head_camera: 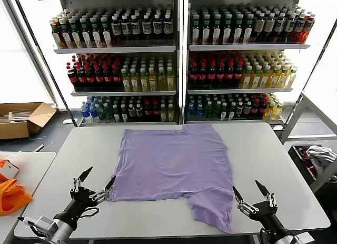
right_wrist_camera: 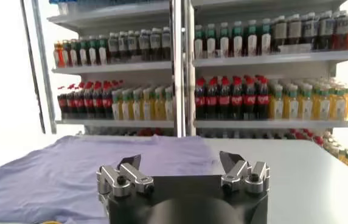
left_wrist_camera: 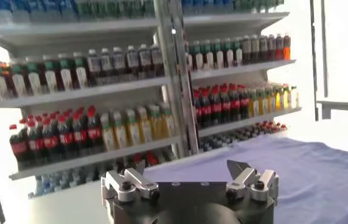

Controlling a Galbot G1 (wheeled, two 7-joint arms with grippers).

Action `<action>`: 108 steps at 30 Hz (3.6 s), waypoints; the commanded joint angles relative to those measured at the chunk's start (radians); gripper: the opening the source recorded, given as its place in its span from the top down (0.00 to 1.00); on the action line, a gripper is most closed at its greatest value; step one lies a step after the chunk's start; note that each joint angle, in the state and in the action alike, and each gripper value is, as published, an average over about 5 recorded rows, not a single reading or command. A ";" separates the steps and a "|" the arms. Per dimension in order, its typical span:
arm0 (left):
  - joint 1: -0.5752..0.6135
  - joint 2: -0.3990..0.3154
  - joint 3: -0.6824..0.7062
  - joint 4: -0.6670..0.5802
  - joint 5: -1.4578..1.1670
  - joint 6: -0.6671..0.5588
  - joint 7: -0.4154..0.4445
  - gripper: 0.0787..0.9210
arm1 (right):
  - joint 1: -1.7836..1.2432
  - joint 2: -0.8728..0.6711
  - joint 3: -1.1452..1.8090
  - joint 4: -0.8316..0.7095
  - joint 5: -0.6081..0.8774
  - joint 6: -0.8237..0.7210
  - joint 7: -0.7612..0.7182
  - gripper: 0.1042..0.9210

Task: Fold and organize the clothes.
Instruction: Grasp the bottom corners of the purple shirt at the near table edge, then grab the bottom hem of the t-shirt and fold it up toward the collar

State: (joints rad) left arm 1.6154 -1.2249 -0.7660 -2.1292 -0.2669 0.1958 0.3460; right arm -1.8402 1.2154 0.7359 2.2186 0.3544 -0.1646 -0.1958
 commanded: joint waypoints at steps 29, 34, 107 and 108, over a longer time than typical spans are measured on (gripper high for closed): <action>-0.128 0.102 0.148 0.235 -0.156 0.203 -0.152 0.12 | -0.014 0.074 -0.261 -0.067 -0.151 -0.127 0.161 0.51; -0.085 0.092 0.169 0.208 -0.147 0.202 -0.151 0.23 | -0.018 0.075 -0.265 -0.059 -0.151 -0.126 0.158 0.68; -0.203 0.239 0.112 0.061 -0.176 0.268 -0.058 0.99 | 0.335 -0.150 -0.175 -0.082 0.103 0.074 0.130 0.99; -0.216 0.238 0.114 0.077 -0.176 0.265 -0.057 0.99 | 0.366 -0.153 -0.186 -0.106 0.106 0.073 0.131 0.99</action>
State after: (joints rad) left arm 1.6421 -1.0369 -0.6812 -2.2113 -0.4149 0.4607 0.2601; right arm -1.7448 1.1181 0.5922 2.2555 0.3810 -0.0777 -0.1028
